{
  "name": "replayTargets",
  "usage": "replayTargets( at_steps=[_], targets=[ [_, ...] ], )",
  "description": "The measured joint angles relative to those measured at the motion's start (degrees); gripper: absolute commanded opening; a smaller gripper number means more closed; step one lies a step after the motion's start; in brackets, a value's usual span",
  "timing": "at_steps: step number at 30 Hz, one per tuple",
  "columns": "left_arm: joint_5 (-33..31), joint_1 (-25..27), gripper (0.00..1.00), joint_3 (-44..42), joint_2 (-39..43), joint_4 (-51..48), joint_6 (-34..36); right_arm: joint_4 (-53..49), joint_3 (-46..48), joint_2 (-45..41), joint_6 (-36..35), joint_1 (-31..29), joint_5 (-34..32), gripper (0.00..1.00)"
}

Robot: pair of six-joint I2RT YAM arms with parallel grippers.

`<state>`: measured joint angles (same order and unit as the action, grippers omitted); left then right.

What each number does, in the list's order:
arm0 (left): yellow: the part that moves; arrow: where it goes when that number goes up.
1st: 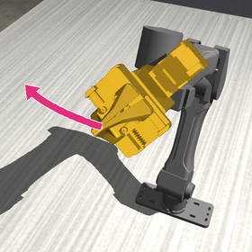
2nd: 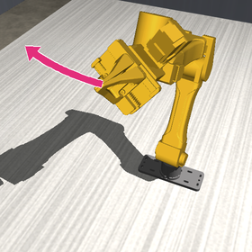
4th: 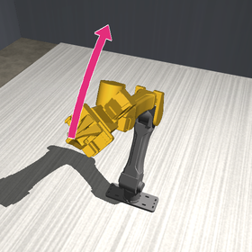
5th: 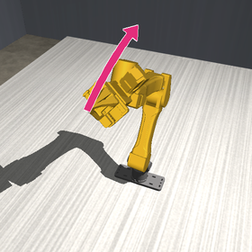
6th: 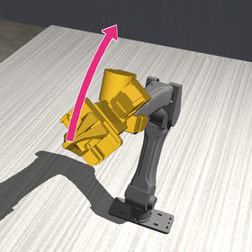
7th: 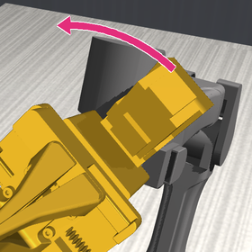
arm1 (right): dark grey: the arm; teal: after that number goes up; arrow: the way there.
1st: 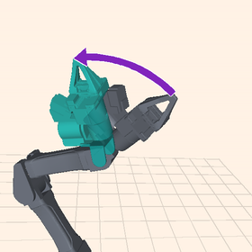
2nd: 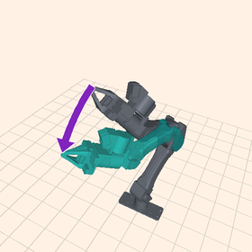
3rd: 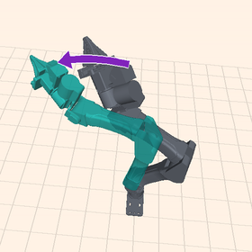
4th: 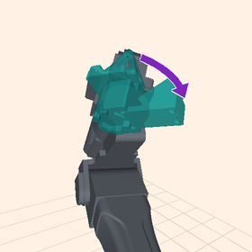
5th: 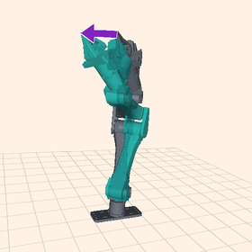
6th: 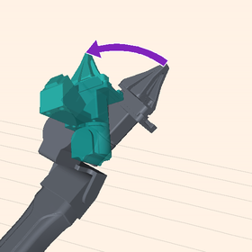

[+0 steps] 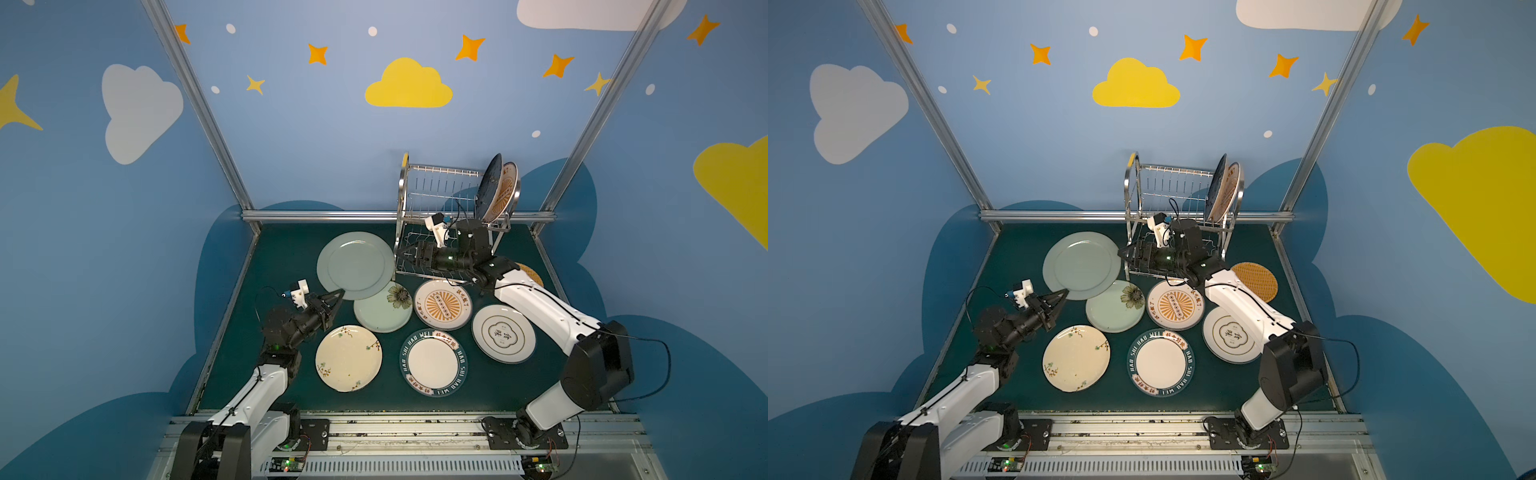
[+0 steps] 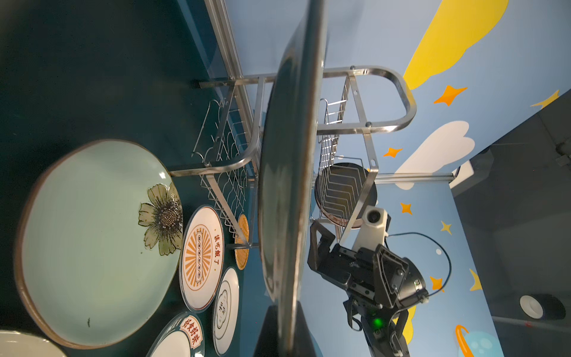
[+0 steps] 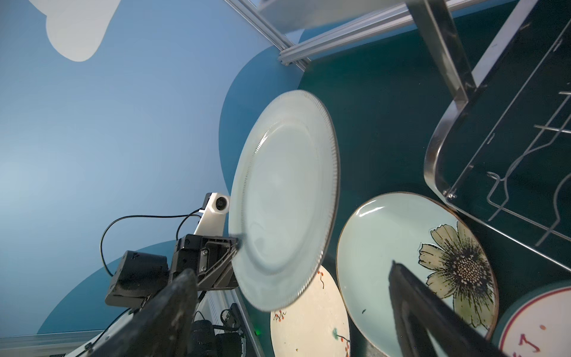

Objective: Load the plates into the dish rack
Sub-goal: 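Swing the plate toward the rack with left gripper while right gripper reaches its rim, then grasp the plate rim with the right gripper and open the left gripper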

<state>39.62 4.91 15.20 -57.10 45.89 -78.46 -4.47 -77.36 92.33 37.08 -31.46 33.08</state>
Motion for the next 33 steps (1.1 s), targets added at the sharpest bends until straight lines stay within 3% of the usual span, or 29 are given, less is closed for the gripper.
replayTargets(
  at_steps=[6,11,20,26,33],
  targets=[
    [-1.4,4.3,0.04,0.0,0.6,1.7,0.0,-0.3,-2.3,2.4,0.1,-0.2,2.1,0.93],
    [-2.4,7.1,0.04,0.0,0.7,2.3,0.0,-0.2,-3.4,3.4,0.7,-0.2,3.6,0.87],
    [-4.0,9.1,0.04,0.0,0.6,5.0,0.0,1.2,-4.0,4.0,3.1,-0.3,5.6,0.60],
    [-4.2,9.5,0.04,0.0,-0.2,7.5,0.0,2.4,-4.0,4.0,4.7,-0.3,5.7,0.37],
    [-4.2,9.5,0.04,0.0,-0.6,9.6,0.0,3.8,-4.0,4.2,6.3,-0.3,5.7,0.23]
  ],
)
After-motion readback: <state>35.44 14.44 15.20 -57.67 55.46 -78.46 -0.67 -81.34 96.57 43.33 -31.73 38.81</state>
